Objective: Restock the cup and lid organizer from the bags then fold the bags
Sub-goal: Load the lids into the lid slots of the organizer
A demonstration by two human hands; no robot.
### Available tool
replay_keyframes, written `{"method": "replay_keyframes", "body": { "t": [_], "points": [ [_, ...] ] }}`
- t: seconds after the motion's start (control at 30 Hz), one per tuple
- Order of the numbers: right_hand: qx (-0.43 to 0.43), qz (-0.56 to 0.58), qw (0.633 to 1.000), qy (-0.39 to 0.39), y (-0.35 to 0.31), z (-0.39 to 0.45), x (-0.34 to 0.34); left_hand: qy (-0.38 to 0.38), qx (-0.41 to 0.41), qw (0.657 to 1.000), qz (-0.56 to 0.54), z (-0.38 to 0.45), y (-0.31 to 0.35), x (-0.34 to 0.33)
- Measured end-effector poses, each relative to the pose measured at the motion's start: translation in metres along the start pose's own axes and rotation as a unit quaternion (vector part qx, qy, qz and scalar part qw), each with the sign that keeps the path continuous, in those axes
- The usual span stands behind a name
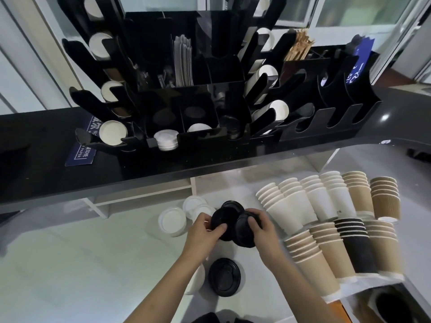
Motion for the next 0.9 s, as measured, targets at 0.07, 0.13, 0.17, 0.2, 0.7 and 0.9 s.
{"method": "replay_keyframes", "body": {
  "t": [0.07, 0.13, 0.17, 0.2, 0.7, 0.9],
  "points": [
    [0.001, 0.048, 0.999, 0.006, -0.008, 0.001, -0.003, -0.020, -0.027, 0.998, -0.052, -0.004, 0.006, 0.000],
    [0.001, 0.084, 0.996, 0.001, -0.015, 0.001, -0.006, -0.041, -0.051, 0.995, -0.080, -0.008, 0.014, 0.003],
    [-0.002, 0.100, 0.995, -0.002, -0.018, 0.002, -0.008, -0.052, -0.061, 0.992, -0.092, -0.010, 0.017, 0.005],
    [-0.007, 0.119, 0.993, -0.003, -0.020, 0.002, -0.010, -0.063, -0.068, 0.990, -0.110, -0.012, 0.019, 0.007],
    [-0.073, 0.204, 0.974, -0.064, -0.047, -0.015, -0.047, -0.083, -0.144, 0.985, -0.053, -0.028, 0.046, 0.025],
    [0.010, 0.131, 0.990, -0.060, -0.062, -0.026, -0.055, -0.111, -0.158, 0.979, -0.068, -0.033, 0.056, 0.040]
  ]
}}
Point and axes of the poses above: each hand's wrist, its own z-axis towards the middle knuckle, its own x-axis out of the back of the hand, y = z × x, the point moved 3 cm from there along z, towards the middle knuckle, and after that the axes turned 3 degrees about z, right-handed, at the moved point
